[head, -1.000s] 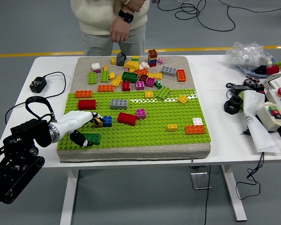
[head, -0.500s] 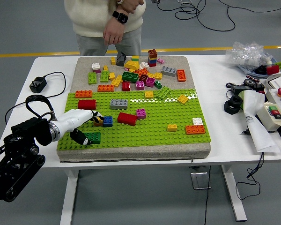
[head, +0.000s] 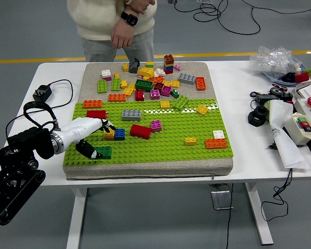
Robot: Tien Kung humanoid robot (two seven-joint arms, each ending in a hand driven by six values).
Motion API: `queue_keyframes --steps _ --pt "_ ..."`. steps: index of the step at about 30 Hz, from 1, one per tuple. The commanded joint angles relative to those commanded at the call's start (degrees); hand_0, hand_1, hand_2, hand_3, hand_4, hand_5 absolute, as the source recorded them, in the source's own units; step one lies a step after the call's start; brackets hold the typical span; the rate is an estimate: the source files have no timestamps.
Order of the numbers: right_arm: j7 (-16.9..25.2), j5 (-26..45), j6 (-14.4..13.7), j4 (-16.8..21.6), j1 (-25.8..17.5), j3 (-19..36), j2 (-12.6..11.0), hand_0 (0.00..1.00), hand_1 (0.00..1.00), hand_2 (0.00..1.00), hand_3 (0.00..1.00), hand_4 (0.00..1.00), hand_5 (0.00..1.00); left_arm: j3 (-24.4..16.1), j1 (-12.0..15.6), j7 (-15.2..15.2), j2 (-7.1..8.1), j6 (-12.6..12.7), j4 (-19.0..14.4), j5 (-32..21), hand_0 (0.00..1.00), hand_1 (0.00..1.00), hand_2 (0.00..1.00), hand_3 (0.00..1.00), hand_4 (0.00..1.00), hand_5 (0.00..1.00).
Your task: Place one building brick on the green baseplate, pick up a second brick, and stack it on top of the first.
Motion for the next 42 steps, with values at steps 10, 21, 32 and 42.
queue_keyframes --steps 10,21,32,42 --pt "0.0 0.1 0.0 0.0 -0.1 0.1 0.0 0.763 0.704 0.736 0.749 0.998 0.628 -1.0 2.3 0.3 3.76 -3.6 -3.4 0.8 0.911 0.804 0.767 0.665 0.956 0.25" --pt "-0.1 0.1 0.0 0.0 0.0 0.0 -0.1 0.764 0.704 0.736 0.749 0.998 0.628 -1.7 3.0 0.0 4.91 -5.5 -5.3 -0.2 0.998 0.903 0.847 0.6 0.998 0.425" --pt "-0.1 0.0 0.0 0.0 0.0 -0.1 -0.1 0.764 0.703 0.736 0.749 0.998 0.628 -1.0 3.2 0.0 4.4 -5.3 -4.4 -0.4 0.998 0.912 0.867 0.588 0.998 0.466" --pt "-0.1 0.0 0.0 0.0 0.0 -0.1 0.0 0.764 0.704 0.736 0.749 0.998 0.629 -0.2 2.8 -0.2 3.31 -4.2 -1.4 -0.3 0.998 0.914 0.9 0.591 0.998 0.474"
